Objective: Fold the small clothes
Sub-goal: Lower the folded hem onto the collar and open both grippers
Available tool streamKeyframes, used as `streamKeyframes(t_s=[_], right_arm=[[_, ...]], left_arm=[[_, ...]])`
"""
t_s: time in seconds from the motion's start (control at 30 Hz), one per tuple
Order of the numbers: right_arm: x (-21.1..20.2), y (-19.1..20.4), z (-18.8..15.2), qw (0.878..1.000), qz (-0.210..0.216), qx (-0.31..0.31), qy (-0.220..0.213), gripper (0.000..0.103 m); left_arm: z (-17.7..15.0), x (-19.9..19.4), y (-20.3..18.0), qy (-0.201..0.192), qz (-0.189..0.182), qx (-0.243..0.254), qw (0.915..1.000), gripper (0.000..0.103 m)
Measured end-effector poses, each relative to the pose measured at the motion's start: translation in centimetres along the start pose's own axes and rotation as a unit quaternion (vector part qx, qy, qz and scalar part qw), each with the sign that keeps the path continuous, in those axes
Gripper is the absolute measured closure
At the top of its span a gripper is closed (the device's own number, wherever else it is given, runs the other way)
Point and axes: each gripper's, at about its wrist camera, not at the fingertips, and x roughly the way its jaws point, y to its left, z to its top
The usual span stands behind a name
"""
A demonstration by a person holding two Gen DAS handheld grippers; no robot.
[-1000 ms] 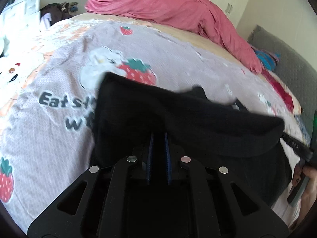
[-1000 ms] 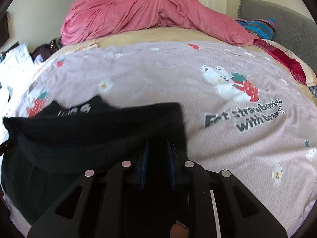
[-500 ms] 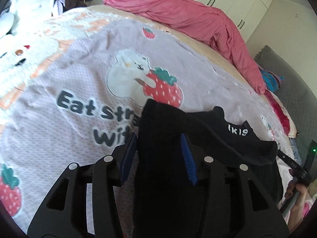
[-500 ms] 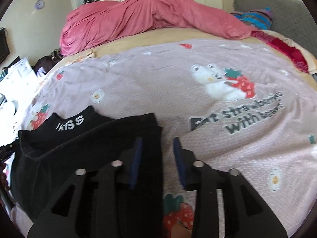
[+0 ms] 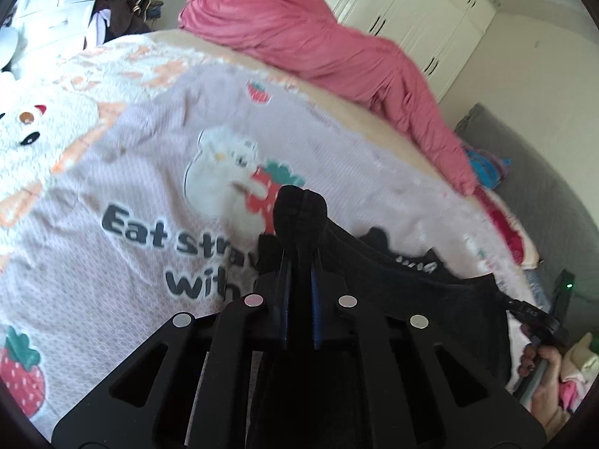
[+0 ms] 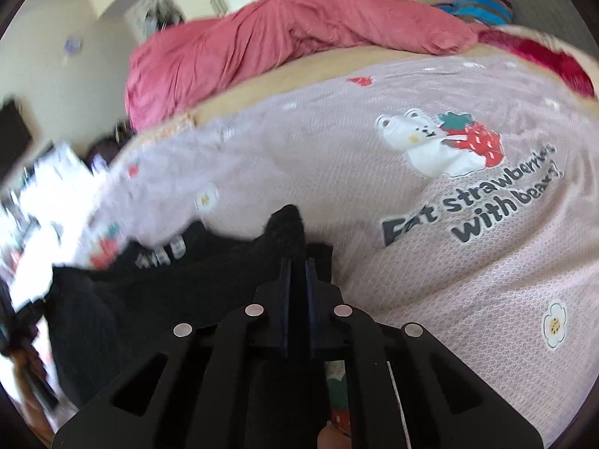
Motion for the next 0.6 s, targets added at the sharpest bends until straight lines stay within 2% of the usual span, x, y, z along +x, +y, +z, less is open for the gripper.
streamKeyframes(t_s=[0.1, 0.17, 0.33, 0.47, 0.57, 0.6], right_arm=[[-0.2, -1.6, 0.6, 0.999, 0.014, 0.046, -0.011, 0.097], [0.6, -2.2, 0.3, 0.998, 0.008, 0.056, -0.004, 0.097], [2.3, -2.2, -0.5, 0.999, -0.02, 0.047, 0.017, 0.097], [2.2, -1.6, -0.8, 0.999, -0.038, 0.03, 0.015, 0.094], [1.9, -1.4, -0.9, 0.999, -0.043, 0.021, 0.018, 0.087], [1.7, -1.4, -0.9, 0.999, -0.048, 0.019, 0.016, 0.081]], left_arm=[[0.3, 0.1, 0.6, -0.004, -0.002, -0.01, 0.9999, 0.1], [0.2, 1.0, 1.3, 0.003, -0.003, -0.023, 0.9997, 0.1], [-0.8, 3.2, 2.3, 0.033, 0.016, -0.036, 0.9987, 0.1], [-0.9, 3.0, 2.4, 0.037, 0.024, -0.038, 0.9983, 0.094], [-0.9, 2.3, 2.1, 0.037, 0.029, -0.033, 0.9984, 0.089], [-0.9, 2.1, 2.1, 0.036, 0.026, -0.034, 0.9984, 0.087]])
